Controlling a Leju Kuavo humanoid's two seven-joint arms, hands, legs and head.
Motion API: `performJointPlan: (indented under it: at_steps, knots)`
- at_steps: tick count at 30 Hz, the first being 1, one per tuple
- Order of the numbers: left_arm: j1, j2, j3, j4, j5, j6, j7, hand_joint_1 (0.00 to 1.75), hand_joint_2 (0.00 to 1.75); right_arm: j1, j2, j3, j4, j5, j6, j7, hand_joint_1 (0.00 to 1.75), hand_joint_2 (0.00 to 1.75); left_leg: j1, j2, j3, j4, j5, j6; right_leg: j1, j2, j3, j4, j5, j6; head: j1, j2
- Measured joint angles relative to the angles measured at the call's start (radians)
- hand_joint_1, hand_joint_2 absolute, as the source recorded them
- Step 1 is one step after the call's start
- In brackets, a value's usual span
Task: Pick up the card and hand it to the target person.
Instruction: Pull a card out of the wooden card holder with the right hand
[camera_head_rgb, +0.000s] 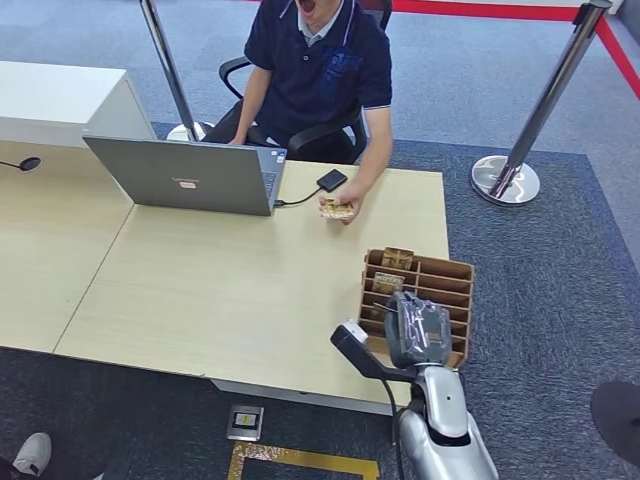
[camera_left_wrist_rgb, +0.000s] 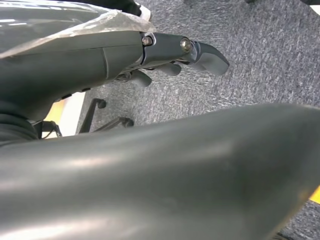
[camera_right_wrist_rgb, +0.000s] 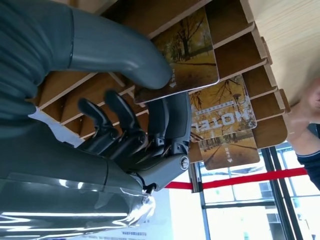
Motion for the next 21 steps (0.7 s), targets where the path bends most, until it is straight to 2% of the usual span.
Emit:
performJointPlan:
  at_steps: [10, 17, 21]
  knots:
    - [0.000, 0.000, 0.000, 0.000, 0.005, -0.002, -0.001, 0.00, 0.00, 0.054, -0.011, -0.002, -0.096, 0.016, 0.001, -0.024, 1.75, 1.75, 0.000, 0.000, -0.001, 0.000, 0.000, 0.000, 0.000, 0.000, 0.000, 0.000, 0.000, 0.000, 0.000, 0.000]
    - [0.000, 0.002, 0.000, 0.000, 0.009, -0.008, -0.004, 0.00, 0.00, 0.142, -0.052, 0.004, -0.330, -0.039, 0.040, -0.095, 1.75, 1.75, 0.000, 0.000, -0.001, 0.000, -0.001, 0.001, 0.000, 0.000, -0.001, 0.000, -0.001, 0.000, 0.000, 0.000]
    - [0.000, 0.002, 0.000, 0.000, 0.012, -0.008, -0.006, 0.00, 0.00, 0.161, -0.082, 0.023, -0.455, -0.086, 0.048, -0.131, 1.75, 1.75, 0.000, 0.000, -0.001, 0.000, -0.001, 0.001, 0.000, 0.000, -0.001, 0.000, -0.001, 0.000, 0.000, 0.000]
